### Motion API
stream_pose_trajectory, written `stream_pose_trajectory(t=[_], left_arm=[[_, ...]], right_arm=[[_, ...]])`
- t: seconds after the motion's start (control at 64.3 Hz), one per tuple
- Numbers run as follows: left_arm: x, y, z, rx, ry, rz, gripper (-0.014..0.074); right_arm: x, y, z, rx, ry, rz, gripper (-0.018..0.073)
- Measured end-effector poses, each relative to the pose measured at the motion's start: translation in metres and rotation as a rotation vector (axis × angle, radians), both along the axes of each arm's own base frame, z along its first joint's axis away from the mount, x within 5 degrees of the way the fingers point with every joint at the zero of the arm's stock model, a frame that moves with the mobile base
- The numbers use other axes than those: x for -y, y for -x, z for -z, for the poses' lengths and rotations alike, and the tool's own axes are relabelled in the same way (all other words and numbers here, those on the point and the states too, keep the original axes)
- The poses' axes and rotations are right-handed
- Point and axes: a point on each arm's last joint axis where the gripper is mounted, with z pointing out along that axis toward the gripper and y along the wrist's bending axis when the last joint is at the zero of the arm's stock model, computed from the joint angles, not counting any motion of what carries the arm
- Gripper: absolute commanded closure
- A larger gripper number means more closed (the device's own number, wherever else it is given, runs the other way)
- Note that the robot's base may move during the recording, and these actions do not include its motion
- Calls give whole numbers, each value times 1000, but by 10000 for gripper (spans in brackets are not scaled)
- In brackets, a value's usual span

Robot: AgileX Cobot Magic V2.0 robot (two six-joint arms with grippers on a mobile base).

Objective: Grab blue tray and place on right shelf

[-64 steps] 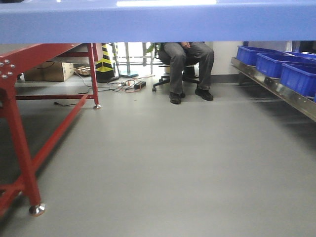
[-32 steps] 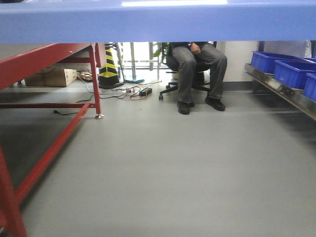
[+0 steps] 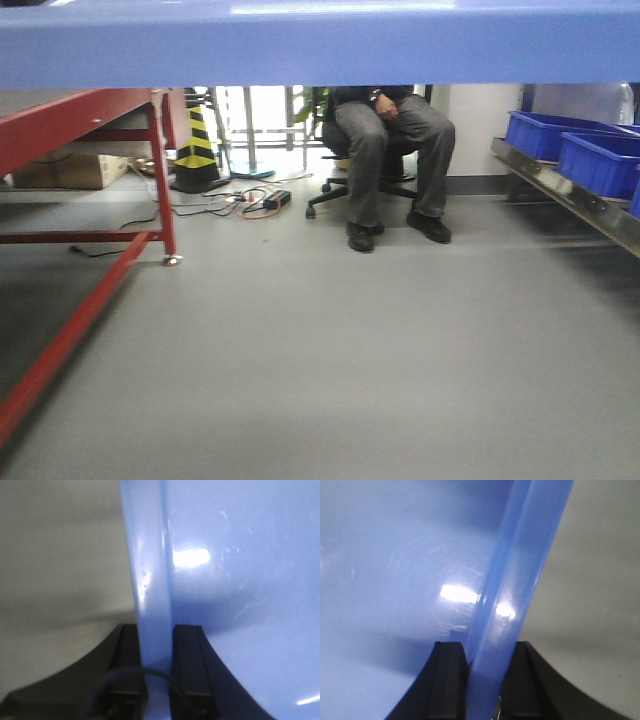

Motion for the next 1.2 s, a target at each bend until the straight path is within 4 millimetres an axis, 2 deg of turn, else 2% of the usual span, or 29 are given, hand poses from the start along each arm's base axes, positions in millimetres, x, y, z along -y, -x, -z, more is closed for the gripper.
stream_pose_trajectory(t=[1.198], left_arm=[[0, 0, 0, -1, 0, 0, 643]], right_arm=[[0, 0, 0, 0, 0, 0, 503]])
